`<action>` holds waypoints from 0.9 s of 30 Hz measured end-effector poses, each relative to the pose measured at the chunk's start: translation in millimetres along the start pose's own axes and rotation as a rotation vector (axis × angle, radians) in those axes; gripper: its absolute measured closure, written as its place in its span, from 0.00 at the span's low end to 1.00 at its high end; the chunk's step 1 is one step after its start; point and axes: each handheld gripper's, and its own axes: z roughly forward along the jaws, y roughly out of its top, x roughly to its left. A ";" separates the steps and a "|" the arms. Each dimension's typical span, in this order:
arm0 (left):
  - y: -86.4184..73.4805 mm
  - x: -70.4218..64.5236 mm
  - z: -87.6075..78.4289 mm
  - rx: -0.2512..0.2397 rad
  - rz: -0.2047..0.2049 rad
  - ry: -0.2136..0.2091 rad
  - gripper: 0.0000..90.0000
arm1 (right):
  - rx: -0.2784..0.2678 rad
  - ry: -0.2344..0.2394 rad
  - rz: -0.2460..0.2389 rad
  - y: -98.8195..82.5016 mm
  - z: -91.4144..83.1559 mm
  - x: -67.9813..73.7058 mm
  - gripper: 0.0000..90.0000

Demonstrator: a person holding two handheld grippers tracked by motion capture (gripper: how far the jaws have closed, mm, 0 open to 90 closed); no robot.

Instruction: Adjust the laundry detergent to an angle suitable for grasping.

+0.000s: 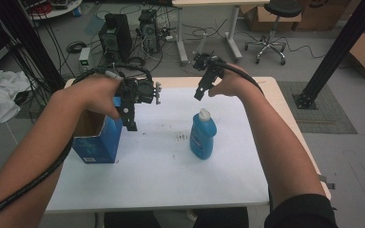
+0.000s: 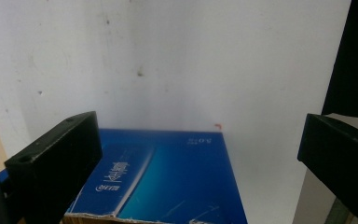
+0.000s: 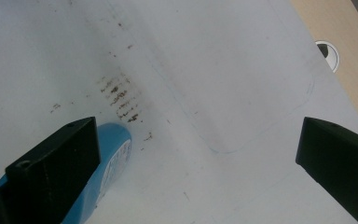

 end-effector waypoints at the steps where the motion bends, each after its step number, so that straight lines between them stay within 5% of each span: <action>1: 0.4 -0.3 -0.3 0.003 0.000 0.001 0.00 | -0.003 -0.001 -0.001 0.1 0.0 0.0 0.00; 27: -2.4 -4.3 -3.4 0.005 -0.006 0.009 0.00 | -0.008 -0.010 0.016 -0.5 -0.3 -4.7 0.00</action>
